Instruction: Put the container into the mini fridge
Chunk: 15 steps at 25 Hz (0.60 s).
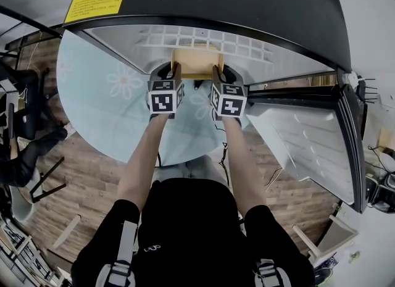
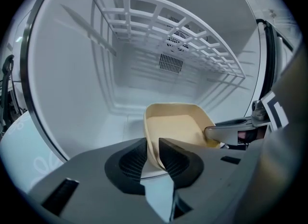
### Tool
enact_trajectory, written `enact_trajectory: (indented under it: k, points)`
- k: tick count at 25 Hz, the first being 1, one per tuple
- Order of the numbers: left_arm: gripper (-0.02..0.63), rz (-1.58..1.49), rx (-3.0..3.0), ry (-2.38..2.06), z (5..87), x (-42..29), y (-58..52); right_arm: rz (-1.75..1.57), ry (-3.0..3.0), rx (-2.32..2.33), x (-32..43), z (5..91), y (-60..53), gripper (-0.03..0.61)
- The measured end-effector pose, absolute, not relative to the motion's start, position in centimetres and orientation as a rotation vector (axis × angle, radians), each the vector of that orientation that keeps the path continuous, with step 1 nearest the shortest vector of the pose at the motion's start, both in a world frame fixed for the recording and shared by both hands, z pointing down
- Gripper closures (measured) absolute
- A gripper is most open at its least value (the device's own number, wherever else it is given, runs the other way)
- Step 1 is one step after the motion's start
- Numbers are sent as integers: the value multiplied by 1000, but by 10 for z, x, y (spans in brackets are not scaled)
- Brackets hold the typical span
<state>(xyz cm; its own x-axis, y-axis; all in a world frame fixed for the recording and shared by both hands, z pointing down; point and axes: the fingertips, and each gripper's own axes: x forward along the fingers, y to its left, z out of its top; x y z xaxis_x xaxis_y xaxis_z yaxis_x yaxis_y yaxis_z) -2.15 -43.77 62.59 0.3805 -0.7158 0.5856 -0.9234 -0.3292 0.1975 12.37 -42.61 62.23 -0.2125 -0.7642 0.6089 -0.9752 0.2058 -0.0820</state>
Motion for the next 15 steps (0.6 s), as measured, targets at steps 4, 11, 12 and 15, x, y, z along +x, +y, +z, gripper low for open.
enact_trajectory:
  k: [4, 11, 12, 15]
  points:
    - [512, 543, 2141, -1426, 625, -26, -440, 634, -2049, 1613, 123, 621, -426, 476]
    - [512, 493, 2147, -1479, 610, -35, -441, 596, -2071, 1642, 123, 606, -424, 472]
    - [512, 480, 2148, -1486, 606, -36, -440, 592, -2076, 1649, 124, 603, -423, 472]
    - [512, 430, 2154, -1496, 595, -37, -437, 589, -2097, 1668, 125, 594, -420, 472]
